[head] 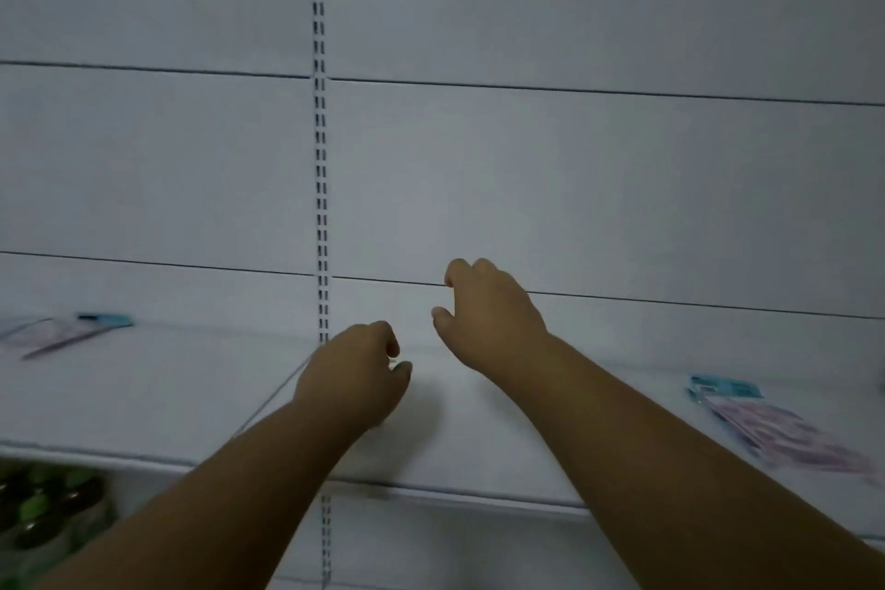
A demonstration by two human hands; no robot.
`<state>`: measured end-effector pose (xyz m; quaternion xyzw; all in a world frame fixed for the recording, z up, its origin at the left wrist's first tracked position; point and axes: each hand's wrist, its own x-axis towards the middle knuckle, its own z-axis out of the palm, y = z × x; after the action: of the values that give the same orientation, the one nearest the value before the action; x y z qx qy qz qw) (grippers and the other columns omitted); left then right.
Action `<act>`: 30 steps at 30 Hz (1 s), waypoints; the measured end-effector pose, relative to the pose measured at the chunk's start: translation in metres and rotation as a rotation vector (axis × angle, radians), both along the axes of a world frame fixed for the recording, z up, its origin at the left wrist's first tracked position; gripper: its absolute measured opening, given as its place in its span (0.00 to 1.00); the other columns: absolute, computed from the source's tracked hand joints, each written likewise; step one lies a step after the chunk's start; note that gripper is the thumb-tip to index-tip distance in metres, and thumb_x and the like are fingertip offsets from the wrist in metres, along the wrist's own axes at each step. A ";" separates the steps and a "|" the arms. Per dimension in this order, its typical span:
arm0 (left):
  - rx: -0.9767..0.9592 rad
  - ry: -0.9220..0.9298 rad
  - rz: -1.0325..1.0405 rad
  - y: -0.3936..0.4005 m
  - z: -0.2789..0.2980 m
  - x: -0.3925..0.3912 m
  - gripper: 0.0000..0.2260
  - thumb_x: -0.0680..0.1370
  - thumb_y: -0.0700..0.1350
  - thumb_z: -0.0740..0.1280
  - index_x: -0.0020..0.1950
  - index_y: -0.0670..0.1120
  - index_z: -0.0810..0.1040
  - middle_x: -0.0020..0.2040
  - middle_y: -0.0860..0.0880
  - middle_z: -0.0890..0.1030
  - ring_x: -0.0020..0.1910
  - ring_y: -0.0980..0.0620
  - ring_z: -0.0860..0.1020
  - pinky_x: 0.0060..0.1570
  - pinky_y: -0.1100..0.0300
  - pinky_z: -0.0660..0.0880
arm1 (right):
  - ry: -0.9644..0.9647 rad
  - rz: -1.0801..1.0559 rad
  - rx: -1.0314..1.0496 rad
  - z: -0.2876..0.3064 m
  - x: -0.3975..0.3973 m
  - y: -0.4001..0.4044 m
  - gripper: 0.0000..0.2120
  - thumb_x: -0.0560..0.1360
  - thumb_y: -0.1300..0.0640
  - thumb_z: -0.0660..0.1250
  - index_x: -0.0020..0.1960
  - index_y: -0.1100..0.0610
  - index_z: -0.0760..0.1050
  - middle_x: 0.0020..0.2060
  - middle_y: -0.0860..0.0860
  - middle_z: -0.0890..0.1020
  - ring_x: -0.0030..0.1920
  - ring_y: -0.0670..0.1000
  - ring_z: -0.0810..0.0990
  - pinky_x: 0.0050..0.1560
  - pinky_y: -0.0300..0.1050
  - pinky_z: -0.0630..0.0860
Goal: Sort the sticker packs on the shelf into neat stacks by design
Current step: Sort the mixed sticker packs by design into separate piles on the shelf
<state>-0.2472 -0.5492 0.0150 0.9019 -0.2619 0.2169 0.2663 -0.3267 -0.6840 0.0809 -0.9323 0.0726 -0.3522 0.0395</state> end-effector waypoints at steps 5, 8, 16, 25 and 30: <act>0.009 -0.056 0.149 0.150 0.008 0.029 0.12 0.75 0.56 0.68 0.54 0.52 0.77 0.46 0.53 0.78 0.42 0.53 0.77 0.46 0.57 0.78 | -0.007 0.164 -0.077 0.020 0.028 0.138 0.18 0.75 0.46 0.63 0.61 0.54 0.70 0.53 0.54 0.75 0.50 0.55 0.74 0.48 0.50 0.73; 0.021 -0.041 0.217 0.243 0.004 0.042 0.13 0.75 0.56 0.67 0.56 0.52 0.77 0.50 0.52 0.80 0.45 0.53 0.77 0.48 0.57 0.77 | -0.009 0.235 -0.094 0.021 0.048 0.226 0.19 0.74 0.44 0.63 0.61 0.53 0.69 0.53 0.54 0.76 0.50 0.55 0.75 0.49 0.51 0.74; 0.090 0.014 0.299 0.419 -0.006 0.076 0.13 0.76 0.55 0.66 0.57 0.52 0.75 0.52 0.51 0.79 0.48 0.52 0.76 0.50 0.55 0.77 | 0.039 0.327 -0.047 0.017 0.100 0.394 0.21 0.74 0.43 0.63 0.62 0.52 0.70 0.54 0.54 0.77 0.51 0.56 0.76 0.50 0.53 0.77; 0.040 0.033 0.289 0.456 -0.019 0.175 0.13 0.75 0.56 0.66 0.56 0.52 0.76 0.52 0.52 0.80 0.47 0.53 0.77 0.50 0.55 0.77 | 0.064 0.318 -0.094 0.013 0.187 0.441 0.19 0.75 0.42 0.62 0.61 0.52 0.69 0.53 0.53 0.76 0.52 0.55 0.75 0.50 0.51 0.74; 0.075 0.054 0.317 0.481 -0.014 0.245 0.11 0.75 0.55 0.66 0.55 0.52 0.77 0.51 0.51 0.80 0.46 0.52 0.77 0.50 0.54 0.76 | 0.103 0.350 -0.077 0.013 0.262 0.456 0.19 0.75 0.43 0.62 0.61 0.53 0.70 0.54 0.54 0.77 0.52 0.56 0.75 0.50 0.51 0.73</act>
<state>-0.0027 -0.0684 0.0011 0.9467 -0.1169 0.2222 0.2019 -0.0646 -0.2277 0.0940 -0.9483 -0.1024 -0.2942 0.0607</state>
